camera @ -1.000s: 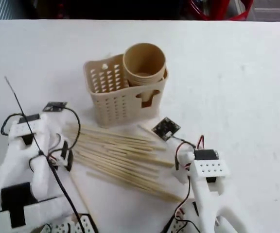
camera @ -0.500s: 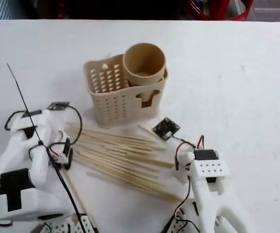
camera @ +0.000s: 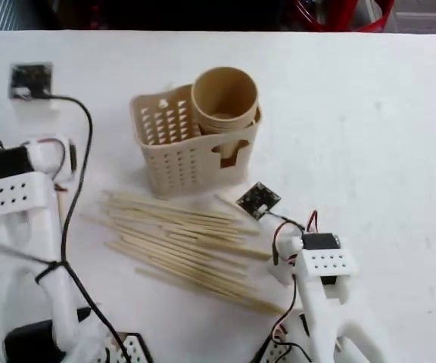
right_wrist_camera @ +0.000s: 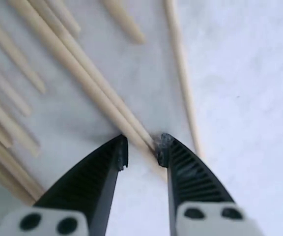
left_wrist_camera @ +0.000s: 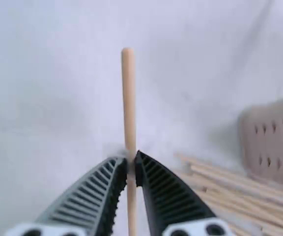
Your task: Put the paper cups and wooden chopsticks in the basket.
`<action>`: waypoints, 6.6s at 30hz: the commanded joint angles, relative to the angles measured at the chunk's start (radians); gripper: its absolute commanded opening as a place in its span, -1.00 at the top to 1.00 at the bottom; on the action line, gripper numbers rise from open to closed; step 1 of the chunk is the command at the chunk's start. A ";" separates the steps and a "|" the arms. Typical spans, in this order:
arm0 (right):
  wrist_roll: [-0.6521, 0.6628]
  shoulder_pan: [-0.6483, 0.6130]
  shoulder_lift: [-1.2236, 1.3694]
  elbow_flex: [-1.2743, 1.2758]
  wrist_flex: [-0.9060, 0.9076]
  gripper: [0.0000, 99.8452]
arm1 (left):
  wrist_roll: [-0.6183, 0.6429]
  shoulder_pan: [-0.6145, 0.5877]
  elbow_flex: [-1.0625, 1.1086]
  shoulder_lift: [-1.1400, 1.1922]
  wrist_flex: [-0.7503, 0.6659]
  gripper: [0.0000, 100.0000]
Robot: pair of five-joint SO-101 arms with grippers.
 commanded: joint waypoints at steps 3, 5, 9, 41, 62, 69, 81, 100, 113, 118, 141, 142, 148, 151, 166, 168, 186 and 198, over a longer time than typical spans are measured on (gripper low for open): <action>-0.003 0.004 -0.002 0.017 -0.028 0.80 | 0.046 0.048 -0.299 -0.077 -0.003 0.95; -0.006 0.004 -0.002 0.017 -0.042 0.80 | 0.104 0.117 -0.436 -0.081 -0.005 0.95; -0.009 0.004 -0.002 0.018 -0.045 0.80 | 0.187 0.372 -0.746 -0.045 -0.054 0.95; -0.008 0.004 -0.002 0.020 -0.047 0.80 | 0.196 0.518 -1.428 0.383 0.006 0.95; -0.011 0.004 -0.002 0.020 -0.047 0.80 | 0.199 0.484 -0.911 0.372 -0.063 0.86; -0.009 0.004 -0.002 0.020 -0.047 0.80 | 0.196 0.478 -0.936 0.302 -0.038 0.79; -0.005 0.005 -0.004 0.000 -0.074 0.80 | 0.203 0.213 -0.925 0.213 0.250 0.82; 0.003 -0.509 0.231 -0.727 0.476 0.78 | 0.273 -0.031 -0.439 0.707 0.135 0.81; 0.061 -0.707 0.590 -0.738 0.193 0.63 | 0.315 -0.097 -0.334 0.714 -0.048 0.81; 0.060 -0.653 0.671 -0.756 0.156 0.64 | 0.315 -0.097 -0.333 0.714 -0.049 0.81; 0.068 -0.573 0.684 -0.721 0.104 0.63 | 0.315 -0.091 -0.285 0.714 -0.117 0.81; 0.068 -0.573 0.684 -0.713 0.091 0.66 | 0.315 -0.091 -0.285 0.714 -0.117 0.81; 0.066 -0.582 0.684 -0.681 0.058 0.78 | 0.315 -0.091 -0.285 0.714 -0.112 0.81; 0.060 -0.601 0.684 -0.664 0.068 0.87 | 0.315 -0.091 -0.285 0.714 -0.112 0.81; -0.074 -0.524 0.400 -0.736 0.262 0.97 | 0.315 -0.091 -0.285 0.714 -0.114 0.81; -0.103 -0.527 0.282 -0.740 0.303 0.97 | 0.315 -0.091 -0.285 0.714 -0.114 0.81; -0.551 -0.529 0.280 -1.577 -0.062 0.97 | 0.315 -0.090 -0.284 0.714 -0.117 0.81; -0.618 -0.553 0.343 -1.227 -0.493 0.97 | 0.315 -0.093 -0.284 0.714 -0.117 0.81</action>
